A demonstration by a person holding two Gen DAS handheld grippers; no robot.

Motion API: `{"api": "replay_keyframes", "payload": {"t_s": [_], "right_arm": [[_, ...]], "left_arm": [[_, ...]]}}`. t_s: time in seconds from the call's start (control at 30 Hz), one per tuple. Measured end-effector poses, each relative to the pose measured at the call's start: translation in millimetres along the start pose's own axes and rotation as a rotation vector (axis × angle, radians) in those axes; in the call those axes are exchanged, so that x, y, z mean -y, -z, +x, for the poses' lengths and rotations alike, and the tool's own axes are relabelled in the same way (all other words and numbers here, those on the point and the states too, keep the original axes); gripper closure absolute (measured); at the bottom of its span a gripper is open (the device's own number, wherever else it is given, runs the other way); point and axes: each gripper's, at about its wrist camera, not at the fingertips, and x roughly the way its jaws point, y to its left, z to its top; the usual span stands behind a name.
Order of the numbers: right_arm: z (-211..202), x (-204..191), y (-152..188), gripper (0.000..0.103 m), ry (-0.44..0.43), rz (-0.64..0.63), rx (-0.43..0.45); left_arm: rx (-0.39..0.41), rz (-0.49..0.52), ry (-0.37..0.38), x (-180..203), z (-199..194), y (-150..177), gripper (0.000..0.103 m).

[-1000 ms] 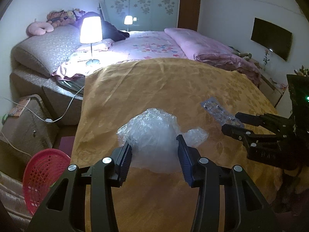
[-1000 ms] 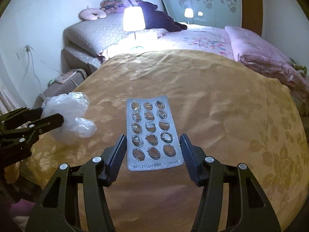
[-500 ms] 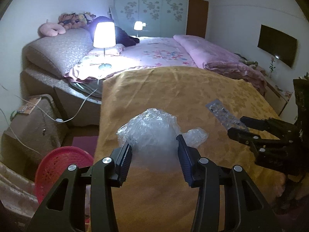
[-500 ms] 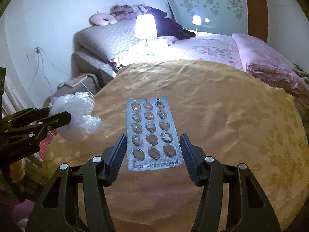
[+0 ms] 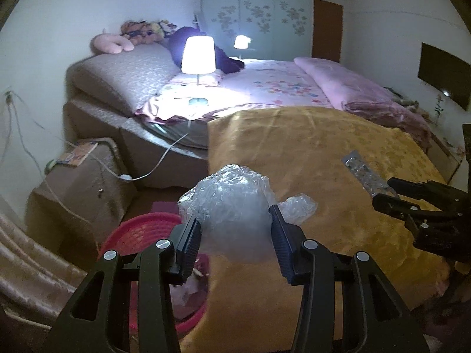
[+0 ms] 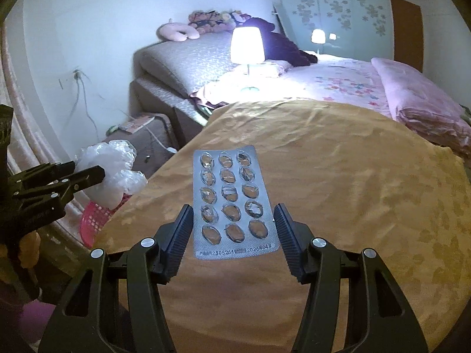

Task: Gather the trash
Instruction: 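Carry the plastic wrap and blister pack over the pink basket with both tools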

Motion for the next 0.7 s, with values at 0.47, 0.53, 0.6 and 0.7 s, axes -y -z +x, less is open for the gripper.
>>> {"api": "replay_keyframes", "payload": {"t_s": [0.47,0.53,0.6,0.7], "right_arm": [[39.0,-66.6,-17.7,0.048,-0.108,-0.085,-0.057],[48.7,-80.1,-21.2,0.048,-0.134,-0.097,-0.07],[56.5,-91.4,-23.6,0.048,-0.151,-0.11,-0.079],[71.7,-112.1,-28.1,0.048,-0.183,-0.134,-0.1]], "left_arm": [[-0.059,-0.104,-0.101,-68.8,12.8,24.1,0.06],[-0.071,-0.116,-0.118,-78.1,16.1,26.9,0.06],[-0.08,-0.138,-0.138,-90.2,19.5,29.9,0.06],[-0.104,-0.171,-0.166,-108.7,25.7,34.4,0.06]]}}
